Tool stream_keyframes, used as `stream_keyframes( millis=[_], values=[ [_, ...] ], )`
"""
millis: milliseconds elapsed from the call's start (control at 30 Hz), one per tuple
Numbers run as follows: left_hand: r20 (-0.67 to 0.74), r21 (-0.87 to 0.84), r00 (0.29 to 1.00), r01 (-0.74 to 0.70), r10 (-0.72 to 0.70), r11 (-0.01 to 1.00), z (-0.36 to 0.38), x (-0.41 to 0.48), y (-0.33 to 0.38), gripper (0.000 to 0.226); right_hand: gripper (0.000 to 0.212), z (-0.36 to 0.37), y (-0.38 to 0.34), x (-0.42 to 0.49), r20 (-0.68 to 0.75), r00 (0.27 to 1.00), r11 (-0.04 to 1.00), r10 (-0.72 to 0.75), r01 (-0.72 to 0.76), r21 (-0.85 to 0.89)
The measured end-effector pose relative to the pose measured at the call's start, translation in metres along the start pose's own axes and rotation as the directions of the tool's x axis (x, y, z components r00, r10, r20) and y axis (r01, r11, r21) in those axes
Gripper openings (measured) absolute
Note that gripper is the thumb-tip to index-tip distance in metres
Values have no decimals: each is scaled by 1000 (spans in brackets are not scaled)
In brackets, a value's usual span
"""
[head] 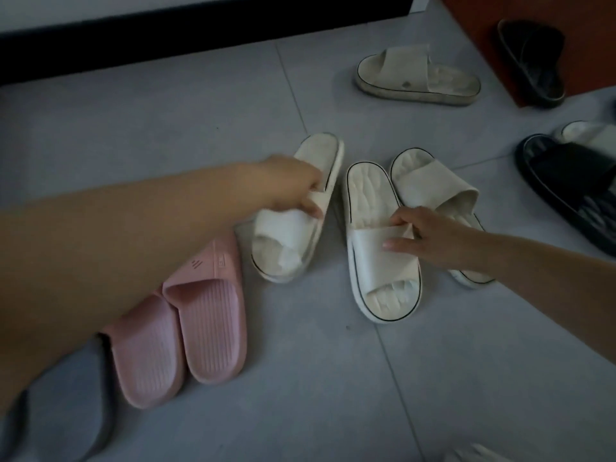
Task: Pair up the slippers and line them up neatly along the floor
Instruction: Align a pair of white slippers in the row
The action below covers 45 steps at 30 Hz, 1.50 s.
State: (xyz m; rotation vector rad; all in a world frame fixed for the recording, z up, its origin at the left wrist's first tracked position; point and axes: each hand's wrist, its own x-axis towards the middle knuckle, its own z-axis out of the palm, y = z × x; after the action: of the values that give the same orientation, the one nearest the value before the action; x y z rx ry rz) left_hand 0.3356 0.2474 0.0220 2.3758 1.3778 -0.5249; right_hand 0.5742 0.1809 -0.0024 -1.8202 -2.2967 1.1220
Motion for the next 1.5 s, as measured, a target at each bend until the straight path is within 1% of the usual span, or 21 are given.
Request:
stream_keyframes(
  millis=[33, 100, 200, 267, 300, 367, 433, 533, 633, 733, 767, 833, 900, 1000, 1100, 1167, 1233, 1300, 1333, 1400, 1500],
  values=[
    [35, -67, 999, 8, -5, 998, 12, -4, 11, 46, 22, -1, 1, -1, 6, 1000, 1000, 7, -7, -13],
    [75, -182, 997, 50, -37, 982, 35, -13, 26, 42, 24, 1, -2, -1, 10, 1000, 999, -9, 9, -41],
    [25, -391, 985, 167, -171, 905, 59, -28, 35, 35, 33, 15, -14, 3, 85, 996, 997, -30, 35, -62],
    [-35, -480, 974, 182, -226, 858, 64, -38, 37, 34, 35, 28, -26, 4, 93, 995, 998, -32, 37, -43],
    [-55, -466, 972, 179, -230, 867, 66, -44, 36, 33, 37, 31, -33, 2, 65, 998, 1000, -18, 20, -22],
    [-59, -348, 975, 182, -215, 920, 70, -56, 33, 40, 48, 32, -45, -7, 12, 1000, 1000, 21, -21, 7],
    [-29, -257, 978, 193, -208, 947, 72, -71, 29, 57, 61, 18, -58, -20, 22, 999, 996, 46, -44, -75],
    [-19, -253, 980, 186, -197, 949, 61, -95, 23, 75, 63, -33, -75, -57, 88, 992, 980, 87, -70, -187],
    [-59, -312, 979, 166, -193, 935, 36, -111, 27, 77, 55, -93, -84, -106, 155, 974, 973, 163, -133, -191],
    [-156, -429, 976, 71, -151, 900, 9, -122, 50, 71, 52, -132, -80, -141, 122, 960, 961, 251, -232, -151],
    [-185, -496, 972, 35, -145, 868, 2, -120, 61, 70, 52, -138, -74, -143, 100, 960, 962, 260, -248, -115],
    [-233, -610, 962, -32, -141, 791, -3, -104, 82, 67, 52, -142, -52, -134, 95, 969, 972, 228, -221, -81],
    [-268, -655, 953, -73, -141, 752, -2, -75, 105, 62, 56, -141, -19, -114, 103, 981, 986, 164, -159, -52],
    [-293, -749, 926, -69, -236, 659, 5, -20, 142, 53, 60, -143, 36, -75, 122, 991, 998, 61, -65, 25],
    [-267, -788, 899, 3, -346, 616, 11, 32, 175, 59, 63, -153, 84, -33, 187, 982, 999, -40, 34, 36],
    [-188, -794, 921, 61, -340, 604, 9, 62, 190, 68, 64, -165, 112, 1, 191, 977, 995, -92, 83, 56],
    [-125, -727, 936, 139, -329, 673, 5, 85, 195, 73, 61, -177, 135, 41, 151, 981, 985, -125, 106, 133],
    [-51, -660, 920, 261, -389, 705, -3, 102, 195, 72, 57, -187, 153, 83, 115, 985, 959, -130, 95, 266],
    [-9, -649, 900, 326, -436, 687, -8, 108, 195, 73, 55, -190, 161, 101, 109, 984, 939, -139, 96, 331],
    [77, -674, 851, 429, -520, 602, -17, 113, 197, 79, 53, -193, 171, 131, 116, 981, 898, -158, 93, 430],
    [139, -732, 766, 506, -628, 456, -30, 116, 212, 80, 50, -199, 180, 151, 143, 979, 818, -147, 38, 575]
  ],
)
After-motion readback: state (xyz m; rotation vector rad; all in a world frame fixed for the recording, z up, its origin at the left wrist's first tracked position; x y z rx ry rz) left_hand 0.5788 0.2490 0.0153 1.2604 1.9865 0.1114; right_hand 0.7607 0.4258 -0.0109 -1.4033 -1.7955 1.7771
